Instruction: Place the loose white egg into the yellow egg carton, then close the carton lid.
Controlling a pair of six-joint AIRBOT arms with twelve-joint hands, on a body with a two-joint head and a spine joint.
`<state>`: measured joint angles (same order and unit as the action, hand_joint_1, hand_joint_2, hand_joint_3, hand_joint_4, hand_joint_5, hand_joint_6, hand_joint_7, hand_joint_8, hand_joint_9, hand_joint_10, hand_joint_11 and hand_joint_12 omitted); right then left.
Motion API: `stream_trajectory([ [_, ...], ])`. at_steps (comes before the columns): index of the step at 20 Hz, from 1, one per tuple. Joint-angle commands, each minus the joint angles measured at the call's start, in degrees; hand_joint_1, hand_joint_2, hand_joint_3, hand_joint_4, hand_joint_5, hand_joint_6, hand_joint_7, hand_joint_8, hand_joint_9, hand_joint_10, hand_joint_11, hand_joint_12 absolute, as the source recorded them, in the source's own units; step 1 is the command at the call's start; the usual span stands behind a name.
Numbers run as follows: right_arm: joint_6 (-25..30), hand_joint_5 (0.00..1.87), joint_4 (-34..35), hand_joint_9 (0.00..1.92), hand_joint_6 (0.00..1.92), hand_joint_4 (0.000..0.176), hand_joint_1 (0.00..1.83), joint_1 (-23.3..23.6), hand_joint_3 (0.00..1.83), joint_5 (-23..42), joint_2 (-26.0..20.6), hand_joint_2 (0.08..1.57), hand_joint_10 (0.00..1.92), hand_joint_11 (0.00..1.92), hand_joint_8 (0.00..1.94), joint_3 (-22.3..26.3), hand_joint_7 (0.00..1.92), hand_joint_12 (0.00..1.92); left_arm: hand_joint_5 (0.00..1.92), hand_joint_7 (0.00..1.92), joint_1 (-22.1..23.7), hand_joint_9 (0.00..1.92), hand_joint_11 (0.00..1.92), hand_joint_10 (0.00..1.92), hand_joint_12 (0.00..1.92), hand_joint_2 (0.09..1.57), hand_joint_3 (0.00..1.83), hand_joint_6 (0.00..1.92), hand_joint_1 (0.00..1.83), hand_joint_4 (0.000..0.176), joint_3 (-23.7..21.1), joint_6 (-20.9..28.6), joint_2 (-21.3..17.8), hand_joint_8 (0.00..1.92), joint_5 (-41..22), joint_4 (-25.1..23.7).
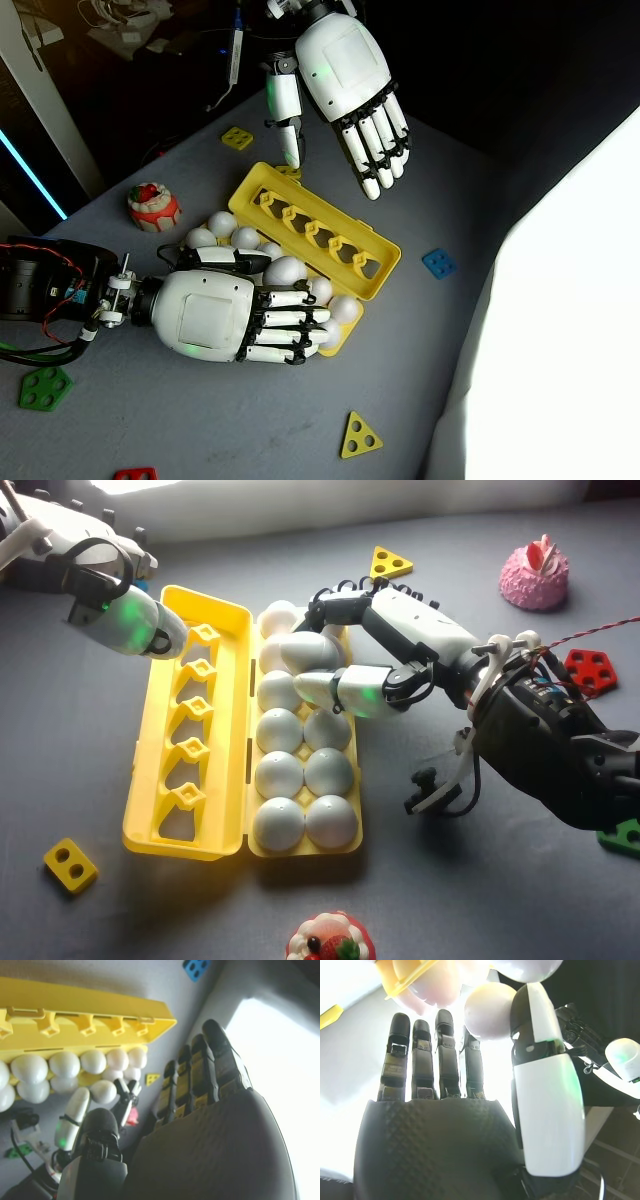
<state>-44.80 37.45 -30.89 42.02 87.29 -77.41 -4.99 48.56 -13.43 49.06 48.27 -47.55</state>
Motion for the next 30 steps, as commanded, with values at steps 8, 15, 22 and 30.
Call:
stream_trajectory([
  [8,0.37,0.23,-2.69,0.13,0.09,0.0,0.51,-0.06,0.0,6.25,0.0,1.05,0.0,0.0,0.0,-0.22,0.19,0.53,0.09,0.14,0.77,0.13,0.0,0.01,0.61,1.33,0.0,0.0,0.0,0.031,0.08,-0.19,-0.34,0.01,-1.86,-3.53],
  [15,0.44,0.19,-4.98,0.11,0.02,0.0,0.52,0.33,0.0,6.44,-0.49,1.03,0.0,0.0,0.0,-0.09,0.14,0.5,0.09,0.14,1.43,0.13,0.0,0.01,0.6,1.32,0.0,0.01,0.0,0.03,0.51,-0.27,-0.34,0.01,-1.84,-2.95],
  [22,0.41,0.21,-9.29,0.12,0.01,0.0,0.52,2.97,0.0,-0.73,-6.72,1.04,0.01,0.0,0.01,1.16,0.18,0.53,0.08,0.13,1.45,0.13,0.0,0.01,0.59,1.32,0.0,0.0,0.0,0.023,3.96,10.46,-0.32,0.0,-0.07,-2.64],
  [30,-0.53,0.23,-24.81,0.12,0.01,0.0,0.13,3.0,0.02,-7.26,-20.71,1.16,0.0,0.0,0.0,10.4,0.19,0.34,0.11,0.14,-1.07,0.13,0.0,0.01,0.64,1.33,0.0,0.01,0.0,0.016,6.47,18.87,-0.23,0.01,3.17,3.36],
])
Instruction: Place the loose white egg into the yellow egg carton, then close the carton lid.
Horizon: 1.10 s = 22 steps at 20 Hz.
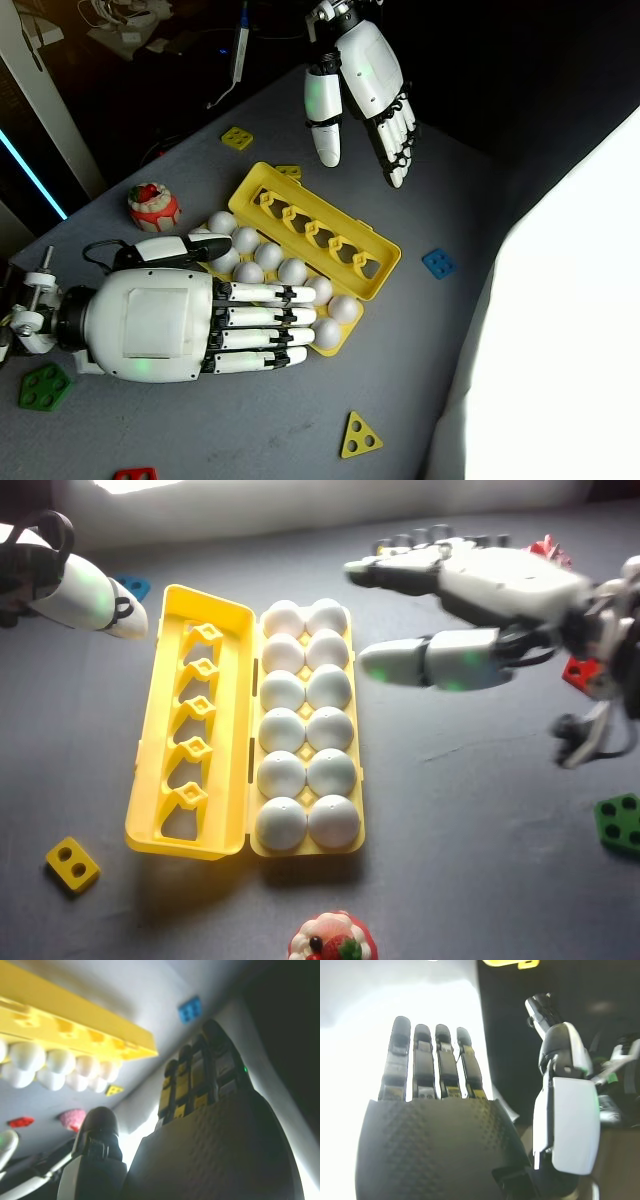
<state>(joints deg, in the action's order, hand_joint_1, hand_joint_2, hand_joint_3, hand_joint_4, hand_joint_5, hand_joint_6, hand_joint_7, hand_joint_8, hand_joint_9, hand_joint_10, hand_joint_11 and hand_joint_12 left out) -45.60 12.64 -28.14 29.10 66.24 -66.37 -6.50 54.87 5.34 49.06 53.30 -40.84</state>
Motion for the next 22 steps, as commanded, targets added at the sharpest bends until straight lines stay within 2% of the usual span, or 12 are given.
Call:
stream_trajectory([
  [1,0.25,0.23,-0.1,0.13,0.01,0.0,0.1,0.11,0.02,4.92,-1.38,1.17,0.0,0.0,0.0,0.43,0.19,0.34,0.12,0.15,0.11,0.14,0.0,0.01,0.67,1.33,0.0,0.01,0.0,0.015,0.18,1.14,-0.23,0.01,-1.79,-2.85],
  [3,-0.16,0.25,-0.73,0.12,0.02,0.0,0.06,0.18,0.02,3.83,-5.02,1.18,0.0,0.0,0.0,2.7,0.18,0.33,0.15,0.19,-1.0,0.19,0.0,0.02,0.8,1.33,0.0,0.01,0.0,0.017,0.3,4.0,-0.24,0.01,-1.97,-1.39],
  [5,-0.16,0.26,-3.21,0.16,0.01,0.0,0.0,0.24,0.01,3.03,-8.9,1.19,0.01,0.0,0.01,4.65,0.21,0.54,0.23,0.3,-3.28,0.28,0.0,0.02,0.94,1.33,0.0,0.02,0.01,0.016,0.43,7.72,-0.21,0.01,-3.46,0.02],
  [8,-0.13,0.26,-6.05,0.14,0.01,0.0,0.04,-0.38,0.01,2.25,-13.31,1.21,0.0,0.0,0.0,6.96,0.22,0.44,0.32,0.39,-5.95,0.38,0.0,0.03,1.11,1.33,0.0,0.02,0.01,0.016,0.56,11.54,0.01,0.02,-5.06,0.67],
  [10,0.11,0.25,-8.02,0.13,0.0,0.0,0.01,-0.46,0.01,-0.23,-15.57,1.21,0.0,0.0,0.0,7.73,0.21,0.48,0.41,0.5,-7.51,0.46,0.0,0.05,1.26,1.31,0.0,0.03,0.08,0.011,0.81,13.1,0.37,0.03,-6.1,0.81],
  [12,0.95,0.24,-9.49,0.14,0.0,0.0,0.02,-0.32,0.0,-3.07,-17.63,1.21,0.0,0.0,0.0,7.85,0.21,0.52,0.42,0.53,-9.19,0.49,0.0,0.05,1.3,1.32,0.0,0.02,0.04,0.013,1.09,15.49,0.74,0.02,-7.46,0.82],
  [13,1.46,0.23,-10.06,0.12,0.0,0.0,0.0,-0.69,0.0,-3.02,-18.49,1.21,0.0,0.0,0.0,7.86,0.19,0.46,0.42,0.54,-9.92,0.5,0.0,0.05,1.31,1.32,0.0,0.02,0.06,0.009,1.19,16.59,0.91,0.02,-7.87,0.82],
  [16,1.78,0.22,-11.82,0.09,0.0,0.0,0.0,-3.0,0.0,-1.9,-20.55,1.22,0.0,0.0,0.0,7.97,0.16,0.37,0.43,0.53,-11.57,0.49,0.0,0.04,1.29,1.32,0.0,0.01,0.07,0.003,1.76,18.83,1.74,0.01,-9.01,0.82],
  [17,1.78,0.22,-12.16,0.12,0.0,0.0,0.03,-4.33,0.0,-0.74,-21.13,1.22,0.01,0.0,0.01,7.97,0.19,0.48,0.42,0.52,-12.1,0.48,0.0,0.03,1.27,1.33,0.0,0.01,0.07,0.007,2.06,19.43,2.18,0.01,-9.37,0.82],
  [18,1.78,0.22,-12.28,0.12,0.0,0.0,0.04,-5.2,0.0,0.42,-21.48,1.22,0.01,0.0,0.0,7.96,0.19,0.51,0.42,0.53,-12.63,0.49,0.0,0.03,1.28,1.33,0.0,0.01,0.09,0.005,2.32,20.13,2.51,0.01,-9.82,0.81],
  [19,1.8,0.2,-12.28,0.1,0.01,0.0,0.02,-6.0,0.0,1.33,-21.82,1.23,0.0,0.0,0.0,7.97,0.16,0.42,0.44,0.53,-13.08,0.49,0.0,0.03,1.29,1.33,0.0,0.01,0.13,0.0,2.62,20.53,2.91,0.01,-10.2,0.81],
  [22,2.03,0.22,-12.58,0.12,0.01,0.0,0.02,-7.54,0.0,1.87,-22.29,1.23,0.01,0.0,0.01,7.96,0.19,0.42,0.39,0.48,-13.96,0.45,0.0,0.01,1.22,1.33,0.0,0.0,0.13,0.0,3.69,20.9,4.16,0.0,-11.29,0.82],
])
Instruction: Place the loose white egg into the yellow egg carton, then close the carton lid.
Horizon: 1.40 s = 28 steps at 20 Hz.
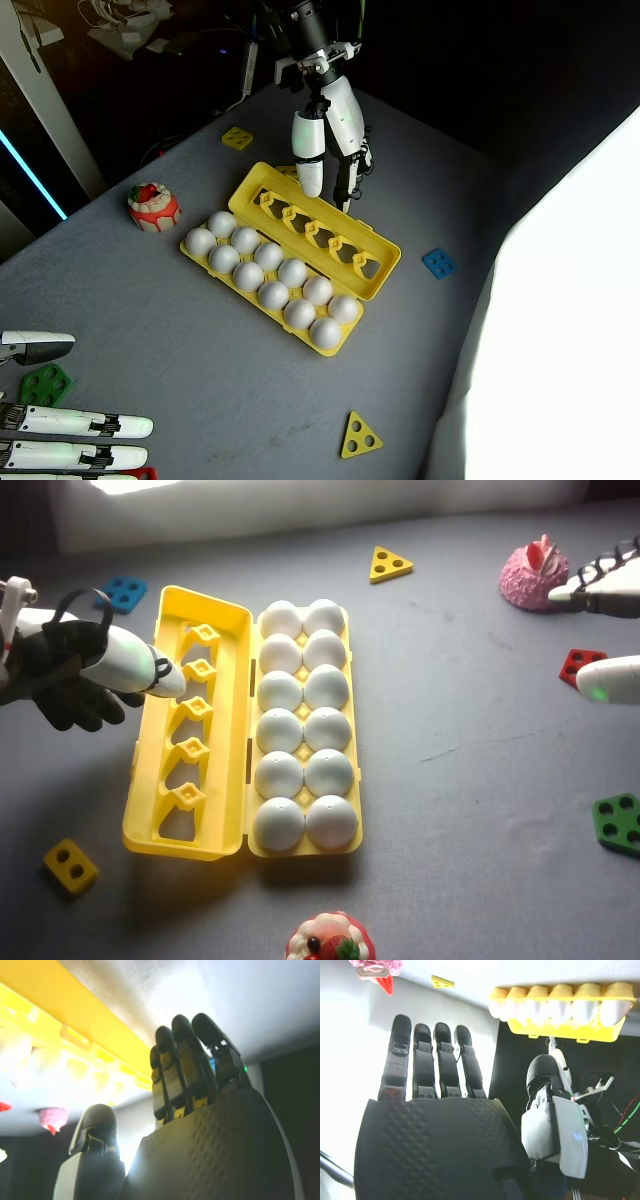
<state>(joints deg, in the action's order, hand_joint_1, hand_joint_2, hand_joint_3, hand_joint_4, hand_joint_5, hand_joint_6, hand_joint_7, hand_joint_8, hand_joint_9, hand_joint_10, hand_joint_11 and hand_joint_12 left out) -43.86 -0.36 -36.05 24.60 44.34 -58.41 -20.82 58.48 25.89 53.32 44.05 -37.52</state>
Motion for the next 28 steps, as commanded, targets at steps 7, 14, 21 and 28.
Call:
stream_trajectory([
  [7,0.25,0.25,-0.06,0.12,0.01,0.0,0.04,-0.35,0.0,6.37,-0.61,1.23,0.0,0.0,0.0,0.0,0.21,0.32,0.41,0.47,-1.82,0.44,0.0,0.0,1.24,1.33,0.0,0.0,0.1,0.0,0.89,3.22,1.17,0.0,-3.42,-2.52],
  [14,0.32,0.25,-0.16,0.13,0.01,0.0,0.04,-1.01,0.0,6.66,-0.48,1.23,0.0,0.0,0.0,0.03,0.22,0.37,0.42,0.48,-1.46,0.44,0.0,0.0,1.22,1.32,0.0,0.0,0.12,0.0,1.92,2.85,1.15,0.01,-3.81,-2.54],
  [21,0.34,0.29,-0.16,0.15,0.01,0.0,0.08,-1.02,0.0,7.15,-0.47,1.23,0.0,0.0,0.0,0.11,0.25,0.44,0.42,0.47,0.18,0.43,0.0,0.0,1.21,1.32,0.0,0.01,0.14,0.0,3.07,-0.17,1.19,0.0,-3.08,-2.51],
  [28,0.33,0.24,-0.19,0.12,0.0,0.0,0.05,-1.04,0.0,7.42,-0.46,1.23,0.0,0.0,0.0,0.22,0.22,0.38,0.41,0.47,-1.8,0.43,0.0,0.0,1.22,1.32,0.0,0.0,0.16,0.001,3.05,0.55,1.21,0.0,-3.41,-1.94],
])
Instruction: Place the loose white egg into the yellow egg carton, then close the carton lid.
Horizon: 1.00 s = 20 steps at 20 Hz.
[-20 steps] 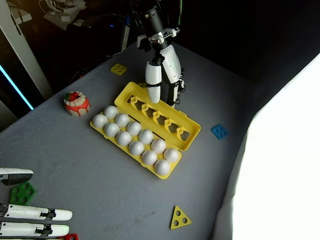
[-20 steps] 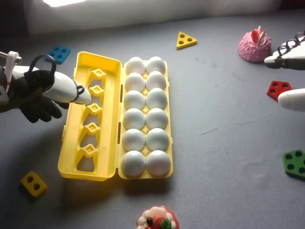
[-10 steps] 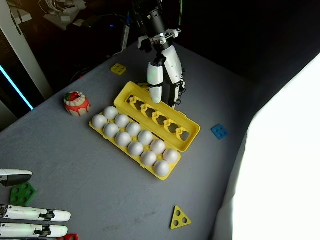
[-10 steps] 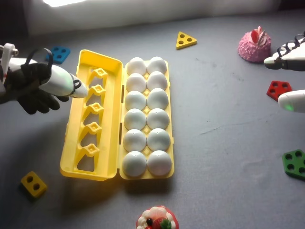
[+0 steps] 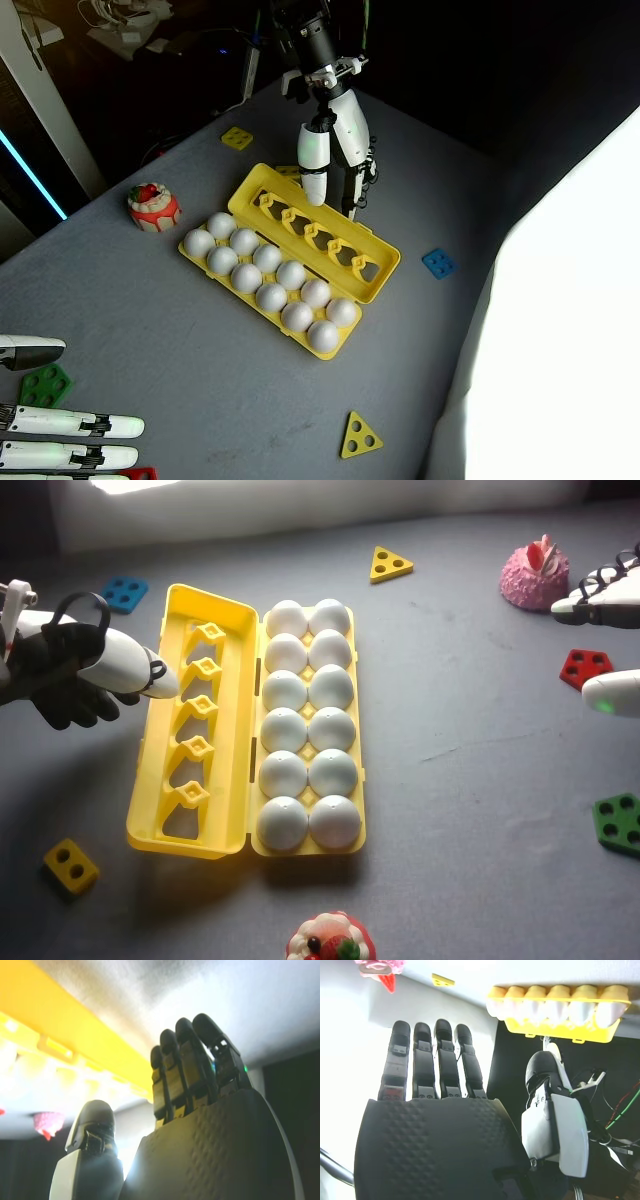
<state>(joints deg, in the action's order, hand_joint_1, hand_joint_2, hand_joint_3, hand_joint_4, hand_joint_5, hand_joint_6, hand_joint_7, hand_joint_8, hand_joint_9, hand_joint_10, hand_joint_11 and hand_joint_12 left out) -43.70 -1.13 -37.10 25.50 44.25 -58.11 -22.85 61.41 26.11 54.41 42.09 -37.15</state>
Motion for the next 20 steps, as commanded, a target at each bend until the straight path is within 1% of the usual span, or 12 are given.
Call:
stream_trajectory([
  [1,0.18,0.26,0.51,0.13,0.01,0.0,0.06,-0.01,0.0,6.83,-0.37,1.24,0.01,0.0,0.0,-0.08,0.23,0.43,0.41,0.48,0.06,0.44,0.0,0.01,1.24,1.31,0.0,0.01,0.16,0.0,0.05,0.78,0.13,0.0,-1.45,-2.31],
  [3,0.18,0.25,0.44,0.13,0.0,0.0,0.06,-0.07,0.0,7.2,-0.37,1.23,0.0,0.0,0.0,-0.07,0.23,0.42,0.41,0.47,-0.07,0.44,0.0,0.01,1.23,1.31,0.0,0.0,0.16,0.0,-0.12,1.57,0.14,0.0,-1.46,-2.31],
  [4,0.18,0.26,0.43,0.15,0.0,0.0,0.06,-0.07,0.0,7.23,-0.37,1.23,0.01,0.0,0.0,-0.07,0.25,0.44,0.41,0.48,-0.12,0.45,0.0,0.01,1.22,1.31,0.0,0.0,0.17,0.0,-0.23,1.87,0.15,0.01,-1.46,-2.31],
  [5,0.18,0.26,0.43,0.15,0.01,0.0,0.07,-0.08,0.0,7.24,-0.37,1.23,0.01,0.0,0.0,-0.06,0.25,0.47,0.42,0.49,-0.2,0.45,0.0,0.01,1.22,1.31,0.0,0.01,0.14,0.0,-0.36,2.17,0.18,0.01,-1.46,-2.31],
  [7,0.18,0.26,0.43,0.14,0.0,0.0,0.07,-0.11,0.0,7.24,-0.37,1.23,0.0,0.0,0.0,-0.05,0.23,0.43,0.43,0.49,-0.42,0.46,0.0,0.01,1.25,1.31,0.0,0.01,0.16,0.0,-0.7,3.0,0.3,0.01,-1.48,-2.3],
  [8,0.18,0.27,0.42,0.13,0.01,0.0,0.07,-0.11,0.0,7.24,-0.37,1.23,0.0,0.0,0.0,-0.04,0.23,0.44,0.42,0.49,-0.67,0.45,0.0,0.01,1.25,1.32,0.0,0.0,0.13,0.0,-0.85,3.63,0.36,0.0,-1.66,-2.3],
  [9,0.18,0.28,0.4,0.13,0.01,0.0,0.07,-0.13,0.0,7.26,-0.37,1.23,0.0,0.0,0.0,-0.01,0.22,0.45,0.41,0.49,-0.94,0.45,0.0,0.01,1.24,1.31,0.0,0.0,0.16,0.0,-0.99,4.02,0.47,0.0,-1.85,-2.29],
  [10,0.18,0.25,0.38,0.12,0.01,0.0,0.06,-0.16,0.0,7.28,-0.37,1.23,0.0,0.0,0.0,0.0,0.22,0.4,0.42,0.49,-1.31,0.45,0.0,0.01,1.23,1.31,0.0,0.0,0.13,0.0,-1.12,4.18,0.67,0.0,-2.09,-1.9],
  [14,0.18,0.24,0.36,0.13,0.01,0.0,0.08,-0.21,0.0,7.39,-0.37,1.23,0.0,0.0,0.0,0.0,0.22,0.36,0.41,0.47,-1.55,0.44,0.0,0.0,1.21,1.32,0.0,0.0,0.14,0.0,-1.13,4.18,1.4,0.0,-2.8,-1.37],
  [17,0.18,0.25,0.33,0.13,0.0,0.0,0.07,-0.27,0.0,7.48,-0.35,1.23,0.0,0.0,0.0,0.0,0.23,0.32,0.42,0.49,-0.26,0.44,0.0,0.0,1.22,1.32,0.0,0.0,0.08,0.002,-1.11,4.17,1.59,0.0,-2.79,-1.4],
  [18,0.18,0.25,0.33,0.14,0.01,0.0,0.07,-0.29,0.0,7.5,-0.34,1.24,0.01,0.0,0.0,0.0,0.23,0.42,0.4,0.47,0.75,0.44,0.0,0.0,1.23,1.32,0.0,0.0,0.13,0.0,-1.11,3.85,1.6,0.0,-2.65,-1.47],
  [20,0.18,0.25,0.33,0.13,0.0,0.0,0.07,-0.31,0.0,7.59,-0.34,1.24,0.0,0.0,0.0,0.0,0.21,0.39,0.4,0.47,2.84,0.44,0.0,0.0,1.23,1.31,0.0,0.0,0.14,0.001,-1.14,2.66,1.63,0.01,-1.72,-1.47],
])
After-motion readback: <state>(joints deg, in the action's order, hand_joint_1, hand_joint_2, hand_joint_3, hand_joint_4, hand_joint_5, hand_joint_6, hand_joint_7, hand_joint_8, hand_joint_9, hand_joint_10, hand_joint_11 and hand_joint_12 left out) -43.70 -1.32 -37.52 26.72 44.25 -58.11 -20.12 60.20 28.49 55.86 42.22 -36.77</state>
